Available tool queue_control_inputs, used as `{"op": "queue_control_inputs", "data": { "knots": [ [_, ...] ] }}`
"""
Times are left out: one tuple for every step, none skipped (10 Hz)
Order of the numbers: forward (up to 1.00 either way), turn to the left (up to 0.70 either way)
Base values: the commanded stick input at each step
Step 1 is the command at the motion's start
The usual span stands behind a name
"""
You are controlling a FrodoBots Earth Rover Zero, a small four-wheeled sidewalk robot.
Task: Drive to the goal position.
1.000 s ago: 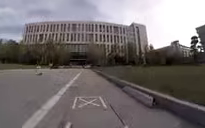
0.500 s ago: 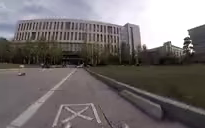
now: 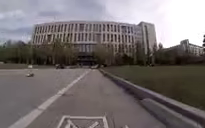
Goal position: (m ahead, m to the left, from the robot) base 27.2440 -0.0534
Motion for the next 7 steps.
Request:
{"op": "queue_control_inputs", "data": {
  "knots": [
    [1.0,0.0],
    [1.0,0.0],
    [1.0,0.0],
    [1.0,0.0],
    [1.0,0.0],
    [1.0,0.0],
    [1.0,0.0]
  ]
}}
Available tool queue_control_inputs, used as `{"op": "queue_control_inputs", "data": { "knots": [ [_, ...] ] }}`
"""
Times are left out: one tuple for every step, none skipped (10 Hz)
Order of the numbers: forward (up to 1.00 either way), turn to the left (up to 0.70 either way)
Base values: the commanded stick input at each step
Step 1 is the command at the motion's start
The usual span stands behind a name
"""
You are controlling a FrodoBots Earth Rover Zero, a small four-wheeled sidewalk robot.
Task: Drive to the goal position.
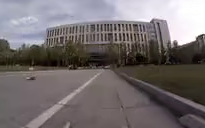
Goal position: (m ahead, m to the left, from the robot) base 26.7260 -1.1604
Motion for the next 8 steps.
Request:
{"op": "queue_control_inputs", "data": {
  "knots": [
    [1.0,0.0],
    [1.0,0.0],
    [1.0,0.0],
    [1.0,0.0],
    [1.0,0.0],
    [1.0,0.0],
    [1.0,0.0],
    [1.0,0.0]
  ]
}}
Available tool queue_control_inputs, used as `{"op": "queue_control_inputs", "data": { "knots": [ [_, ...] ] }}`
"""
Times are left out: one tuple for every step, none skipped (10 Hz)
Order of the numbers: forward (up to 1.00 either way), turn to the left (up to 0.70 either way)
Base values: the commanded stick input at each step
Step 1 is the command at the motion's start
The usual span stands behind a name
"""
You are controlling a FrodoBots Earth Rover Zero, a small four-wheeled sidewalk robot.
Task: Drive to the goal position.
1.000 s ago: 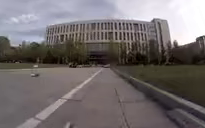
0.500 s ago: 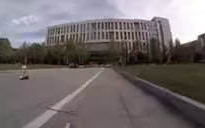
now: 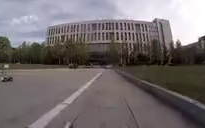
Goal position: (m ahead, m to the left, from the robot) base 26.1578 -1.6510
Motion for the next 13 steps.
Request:
{"op": "queue_control_inputs", "data": {
  "knots": [
    [1.0,0.0],
    [1.0,0.0],
    [1.0,0.0],
    [1.0,0.0],
    [1.0,0.0],
    [1.0,0.0],
    [1.0,0.0],
    [1.0,0.0],
    [1.0,0.0],
    [1.0,0.0],
    [1.0,0.0],
    [1.0,0.0],
    [1.0,0.0]
  ]
}}
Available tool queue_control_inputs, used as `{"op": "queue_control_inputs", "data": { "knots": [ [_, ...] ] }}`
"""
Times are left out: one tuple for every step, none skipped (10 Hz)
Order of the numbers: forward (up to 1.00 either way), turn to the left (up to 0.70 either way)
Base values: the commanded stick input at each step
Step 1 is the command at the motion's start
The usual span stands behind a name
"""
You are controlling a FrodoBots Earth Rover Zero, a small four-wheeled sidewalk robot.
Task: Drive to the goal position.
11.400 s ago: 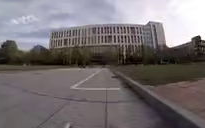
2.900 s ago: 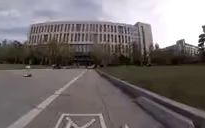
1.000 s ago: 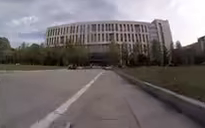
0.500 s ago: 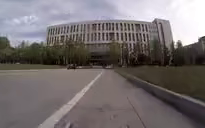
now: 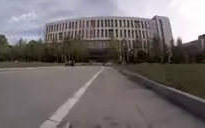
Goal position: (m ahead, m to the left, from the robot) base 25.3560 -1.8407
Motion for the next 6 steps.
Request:
{"op": "queue_control_inputs", "data": {
  "knots": [
    [1.0,0.0],
    [1.0,0.0],
    [1.0,0.0],
    [1.0,0.0],
    [1.0,0.0],
    [1.0,0.0]
  ]
}}
